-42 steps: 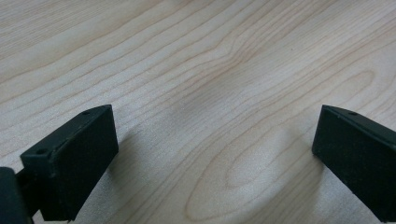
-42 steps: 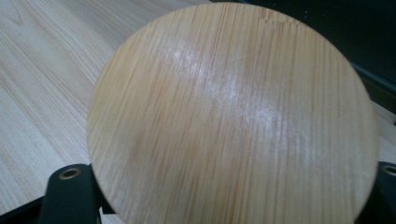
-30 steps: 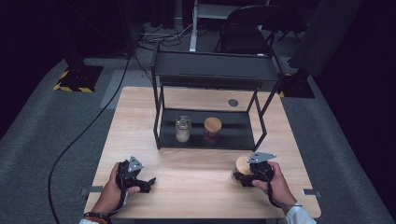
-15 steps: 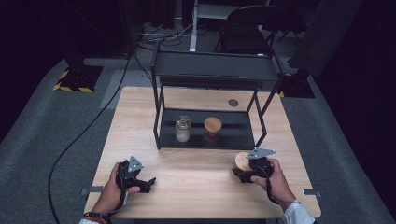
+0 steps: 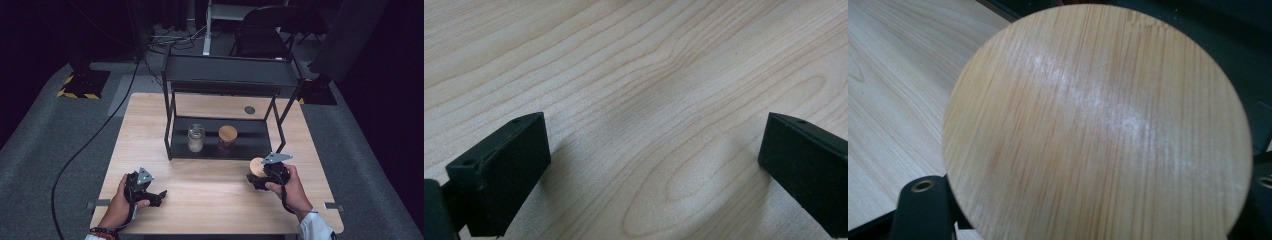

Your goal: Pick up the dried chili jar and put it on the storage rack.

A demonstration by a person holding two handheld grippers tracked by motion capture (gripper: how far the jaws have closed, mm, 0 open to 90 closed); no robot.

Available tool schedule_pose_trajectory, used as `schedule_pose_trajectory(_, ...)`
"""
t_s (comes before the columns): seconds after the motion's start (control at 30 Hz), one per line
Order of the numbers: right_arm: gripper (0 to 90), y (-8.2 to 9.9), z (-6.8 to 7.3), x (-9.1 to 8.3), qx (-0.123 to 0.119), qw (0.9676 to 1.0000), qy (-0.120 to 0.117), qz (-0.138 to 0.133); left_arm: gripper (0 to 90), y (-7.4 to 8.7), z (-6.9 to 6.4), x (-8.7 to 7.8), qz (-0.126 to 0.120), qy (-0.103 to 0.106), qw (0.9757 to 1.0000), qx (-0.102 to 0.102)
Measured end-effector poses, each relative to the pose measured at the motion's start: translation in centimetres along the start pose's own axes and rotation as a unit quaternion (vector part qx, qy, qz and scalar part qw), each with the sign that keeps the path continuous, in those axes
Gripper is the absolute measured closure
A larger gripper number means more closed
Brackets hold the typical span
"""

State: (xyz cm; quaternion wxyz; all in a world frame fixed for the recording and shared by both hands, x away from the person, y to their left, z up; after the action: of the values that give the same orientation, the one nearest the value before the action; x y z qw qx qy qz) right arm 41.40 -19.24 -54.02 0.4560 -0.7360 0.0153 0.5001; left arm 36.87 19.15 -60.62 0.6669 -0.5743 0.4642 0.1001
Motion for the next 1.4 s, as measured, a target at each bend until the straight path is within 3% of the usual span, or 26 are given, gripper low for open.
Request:
schedule_pose_trajectory(0.57, 24.8, -1.8, -0.9, 0.3, 0.003, 0.9997, 0.025, 0.005, 0.0, 0.0, 0.0, 0.0, 0.000, 0.000, 1.0000, 0.000)
schedule_pose_trajectory(1.13, 24.8, -3.8, -2.7, 0.5, 0.026, 0.9987, 0.043, 0.003, 0.0, 0.0, 0.0, 0.0, 0.000, 0.000, 1.0000, 0.000)
schedule_pose_trajectory(1.4, 24.8, -4.5, -3.1, 0.9, 0.023, 0.9983, 0.053, 0.008, 0.0, 0.0, 0.0, 0.0, 0.000, 0.000, 1.0000, 0.000)
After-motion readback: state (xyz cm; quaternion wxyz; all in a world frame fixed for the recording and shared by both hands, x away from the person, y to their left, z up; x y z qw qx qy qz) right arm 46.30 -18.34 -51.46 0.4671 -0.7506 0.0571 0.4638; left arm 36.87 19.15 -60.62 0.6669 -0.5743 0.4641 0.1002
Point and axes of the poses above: each handheld gripper's, and its own axes: x roughly forward along the jaws, y roughly out of its underside, z roughly to its left, the point moved 7 cm from there along x, roughly forward along the jaws, and after that the axes turned 7 degrees about -x, right-handed, at the moved point
